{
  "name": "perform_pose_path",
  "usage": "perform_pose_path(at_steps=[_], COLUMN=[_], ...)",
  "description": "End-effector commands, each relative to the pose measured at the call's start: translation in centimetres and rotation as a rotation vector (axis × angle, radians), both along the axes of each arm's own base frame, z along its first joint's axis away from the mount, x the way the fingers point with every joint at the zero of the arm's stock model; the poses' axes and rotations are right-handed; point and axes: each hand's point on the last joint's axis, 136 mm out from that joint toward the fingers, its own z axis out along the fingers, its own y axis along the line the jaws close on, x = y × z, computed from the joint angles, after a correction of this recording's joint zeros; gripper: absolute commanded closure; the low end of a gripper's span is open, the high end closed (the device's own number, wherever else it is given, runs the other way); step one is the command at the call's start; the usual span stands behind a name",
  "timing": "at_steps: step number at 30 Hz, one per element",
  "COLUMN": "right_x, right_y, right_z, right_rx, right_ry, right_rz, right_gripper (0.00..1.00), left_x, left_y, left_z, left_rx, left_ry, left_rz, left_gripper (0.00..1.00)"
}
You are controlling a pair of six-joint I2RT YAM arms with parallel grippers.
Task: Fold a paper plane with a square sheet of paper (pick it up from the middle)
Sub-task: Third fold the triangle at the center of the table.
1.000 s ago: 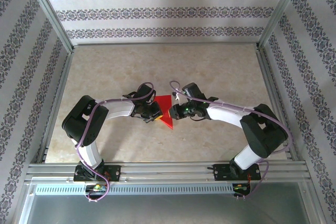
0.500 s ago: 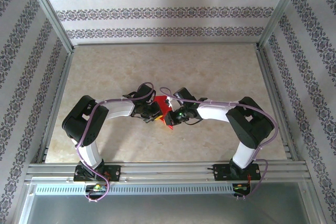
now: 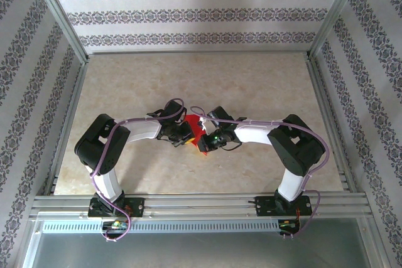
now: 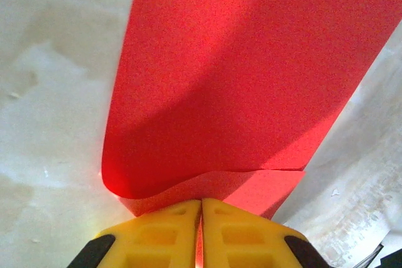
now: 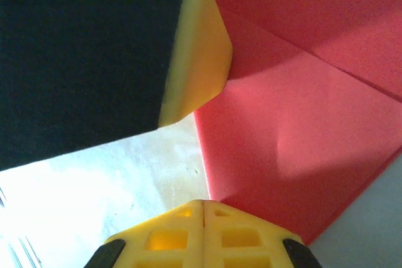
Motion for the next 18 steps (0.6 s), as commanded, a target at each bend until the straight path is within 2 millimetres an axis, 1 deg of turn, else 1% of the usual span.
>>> perform_pose_path(at_steps=[1, 9, 18], right_x=[-0.7, -1.1, -2.4], right_y=[-0.2, -0.8, -1.5], right_z=[-0.9, -1.7, -0.2], right_rx=[-0.028, -0.062, -0.036], right_ry=[0.026, 0.05, 0.058], right_rz=[0.019, 0.013, 0.017], right_gripper=[0.94, 0.94, 0.93], left_x=[-2.0, -2.0, -2.1], left_y=[1.9, 2.0, 2.3], left_z=[-3.1, -3.1, -3.2], left_rx=[0.125, 0.135, 0.155], left_ry=[0.086, 0.09, 0.097], left_rz=[-0.004, -0.007, -0.013], left_gripper=[0.88, 0.88, 0.89])
